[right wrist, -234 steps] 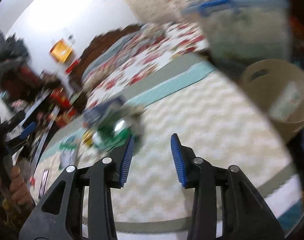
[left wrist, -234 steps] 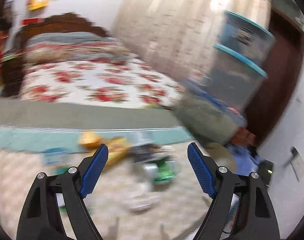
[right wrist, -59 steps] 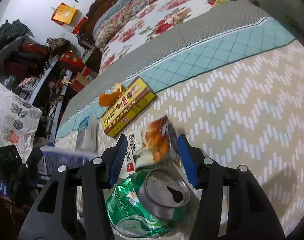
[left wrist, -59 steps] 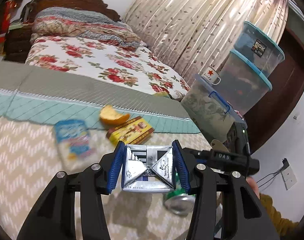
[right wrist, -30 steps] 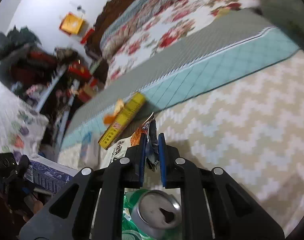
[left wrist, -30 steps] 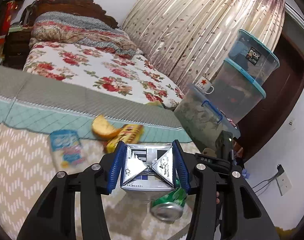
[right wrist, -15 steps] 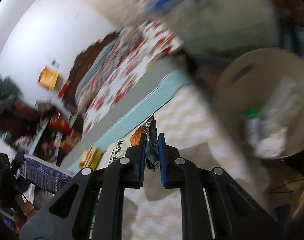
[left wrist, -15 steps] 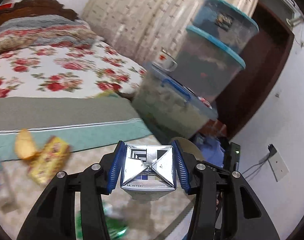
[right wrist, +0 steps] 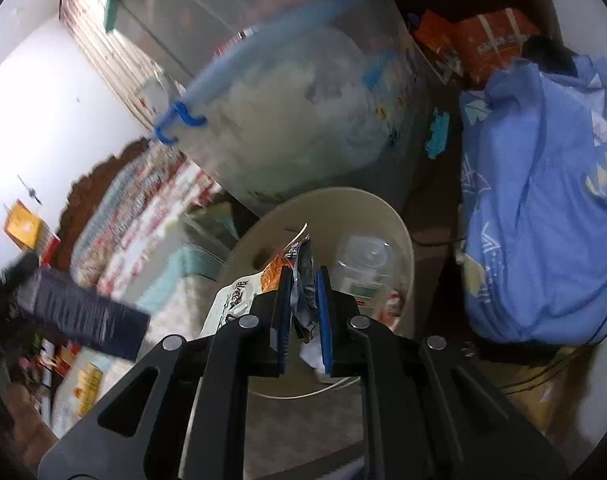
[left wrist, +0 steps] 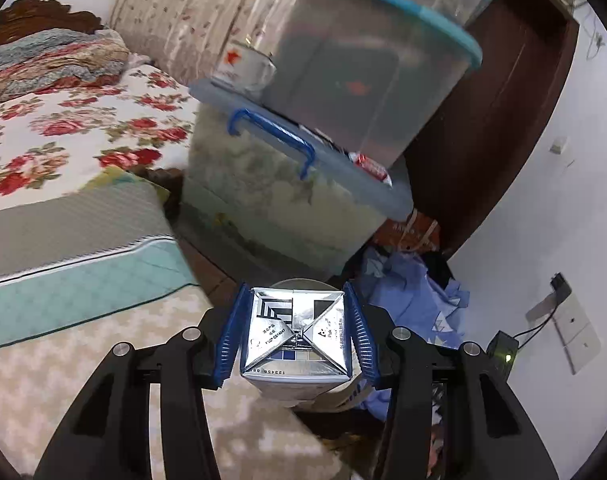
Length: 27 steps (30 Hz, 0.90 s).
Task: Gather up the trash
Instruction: 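Carry the milk carton and chip wrapper to the beige bin and open both grippers, then move both grippers back to the bed toward the rice-cracker bag and orange peel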
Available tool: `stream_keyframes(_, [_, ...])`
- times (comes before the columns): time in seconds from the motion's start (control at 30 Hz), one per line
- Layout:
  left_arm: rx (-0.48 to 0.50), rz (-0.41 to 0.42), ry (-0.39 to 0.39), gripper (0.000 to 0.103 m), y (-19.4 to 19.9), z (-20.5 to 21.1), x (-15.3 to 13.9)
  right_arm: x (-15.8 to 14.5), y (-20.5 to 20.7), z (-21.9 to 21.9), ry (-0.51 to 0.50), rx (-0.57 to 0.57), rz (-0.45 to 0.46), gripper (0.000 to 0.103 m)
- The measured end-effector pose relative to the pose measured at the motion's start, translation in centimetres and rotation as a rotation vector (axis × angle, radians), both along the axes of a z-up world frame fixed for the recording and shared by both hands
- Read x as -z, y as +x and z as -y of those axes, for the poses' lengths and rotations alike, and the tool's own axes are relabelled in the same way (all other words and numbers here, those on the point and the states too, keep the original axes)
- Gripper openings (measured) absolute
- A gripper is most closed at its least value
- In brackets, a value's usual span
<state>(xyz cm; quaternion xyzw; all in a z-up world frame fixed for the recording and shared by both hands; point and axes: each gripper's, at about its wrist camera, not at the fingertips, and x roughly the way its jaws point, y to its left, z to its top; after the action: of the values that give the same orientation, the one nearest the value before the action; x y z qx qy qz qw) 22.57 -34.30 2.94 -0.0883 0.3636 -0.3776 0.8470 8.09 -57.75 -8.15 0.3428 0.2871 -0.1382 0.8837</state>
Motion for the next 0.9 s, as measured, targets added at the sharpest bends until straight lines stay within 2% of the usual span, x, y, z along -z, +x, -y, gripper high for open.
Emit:
stream_keyframes(0.17, [0.018, -0.012, 0.048, 0.047, 1.2, 4.3, 2.4, 1.7, 1.4, 0.4, 0.002, -0.04, -0.042, 0.019])
stream_keyframes(0.23, [0.025, -0.038, 0.086, 0.059, 1.8, 5.6, 3.8, 1.9, 1.7, 0.0, 0.01, -0.061, -0.049, 0.024])
stream_keyframes(0.27, [0.022, -0.048, 0.091, 0.072, 1.9, 5.5, 4.1, 1.9, 1.7, -0.2, 0.008, -0.062, -0.05, 0.033])
stream_keyframes(0.3, [0.01, -0.049, 0.084, 0.073, 1.9, 5.3, 4.3, 1.8, 1.6, -0.4, -0.003, -0.055, -0.047, 0.05])
stream_keyframes(0.37, [0.003, -0.033, 0.082, 0.073, 1.7, 4.5, 4.1, 1.2, 1.0, -0.8, -0.047, -0.022, -0.019, 0.069])
stream_keyframes(0.47, [-0.006, -0.025, 0.072, 0.073, 1.1, 2.7, 2.9, 0.4, 0.5, -1.4, -0.071, -0.007, -0.005, 0.067])
stream_keyframes(0.63, [-0.054, 0.021, -0.014, 0.073, -1.1, -2.7, -1.1, -1.2, -0.1, -2.8, -0.035, -0.023, 0.041, 0.066])
stream_keyframes(0.77, [-0.125, 0.086, -0.086, 0.073, -4.0, -9.5, -4.9, -2.7, -0.4, -5.5, -0.021, -0.087, 0.071, 0.063])
stream_keyframes(0.9, [-0.235, 0.189, -0.108, 0.073, -7.3, -18.0, -8.0, -3.4, -0.6, -9.4, -0.01, -0.184, 0.08, 0.061])
